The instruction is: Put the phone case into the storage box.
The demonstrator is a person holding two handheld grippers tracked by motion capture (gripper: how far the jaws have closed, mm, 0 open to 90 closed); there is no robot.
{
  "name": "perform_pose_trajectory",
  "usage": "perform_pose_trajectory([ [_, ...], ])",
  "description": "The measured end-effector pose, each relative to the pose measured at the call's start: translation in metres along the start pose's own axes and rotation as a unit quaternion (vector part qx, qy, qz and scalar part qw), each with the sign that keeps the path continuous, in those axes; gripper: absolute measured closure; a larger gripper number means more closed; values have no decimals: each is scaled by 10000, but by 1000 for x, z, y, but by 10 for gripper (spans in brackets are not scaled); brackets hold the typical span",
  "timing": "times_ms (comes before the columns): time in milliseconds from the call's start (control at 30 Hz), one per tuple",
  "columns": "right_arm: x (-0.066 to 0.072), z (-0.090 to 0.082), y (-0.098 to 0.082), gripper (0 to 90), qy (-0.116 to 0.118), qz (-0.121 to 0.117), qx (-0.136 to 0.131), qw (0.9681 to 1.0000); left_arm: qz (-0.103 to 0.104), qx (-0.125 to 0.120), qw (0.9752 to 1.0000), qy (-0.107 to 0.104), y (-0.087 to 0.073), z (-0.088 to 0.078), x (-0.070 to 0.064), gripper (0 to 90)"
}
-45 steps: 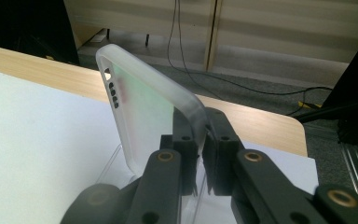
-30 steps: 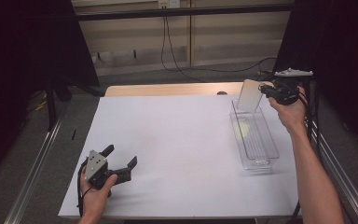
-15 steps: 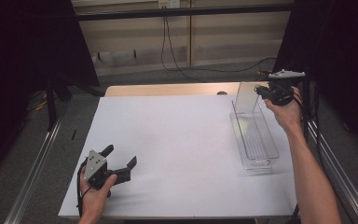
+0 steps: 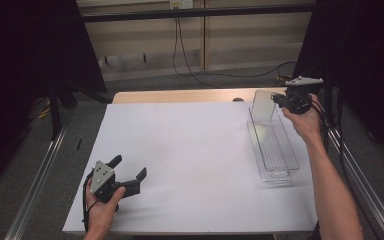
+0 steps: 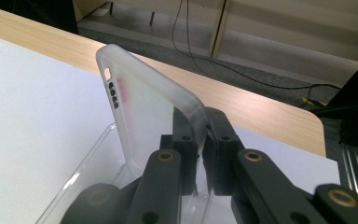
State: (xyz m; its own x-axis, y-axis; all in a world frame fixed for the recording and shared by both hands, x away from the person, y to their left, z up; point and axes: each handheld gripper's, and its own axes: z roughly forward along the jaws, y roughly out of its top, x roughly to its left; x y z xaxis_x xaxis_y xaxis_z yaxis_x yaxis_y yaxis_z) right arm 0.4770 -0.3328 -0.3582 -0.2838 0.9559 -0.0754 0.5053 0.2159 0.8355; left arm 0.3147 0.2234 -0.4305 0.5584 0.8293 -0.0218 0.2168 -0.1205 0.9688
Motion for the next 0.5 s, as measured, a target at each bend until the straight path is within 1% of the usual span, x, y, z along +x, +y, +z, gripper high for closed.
perform_pose_trajectory([
  [267, -2, 5, -3, 841, 5, 0, 44, 10000, 10, -3, 10000, 6, 0, -1, 0, 38],
  [500, -5, 7, -2, 841, 86, -7, 72, 9999, 40, 17, 10000, -12, 0, 1, -2, 38],
])
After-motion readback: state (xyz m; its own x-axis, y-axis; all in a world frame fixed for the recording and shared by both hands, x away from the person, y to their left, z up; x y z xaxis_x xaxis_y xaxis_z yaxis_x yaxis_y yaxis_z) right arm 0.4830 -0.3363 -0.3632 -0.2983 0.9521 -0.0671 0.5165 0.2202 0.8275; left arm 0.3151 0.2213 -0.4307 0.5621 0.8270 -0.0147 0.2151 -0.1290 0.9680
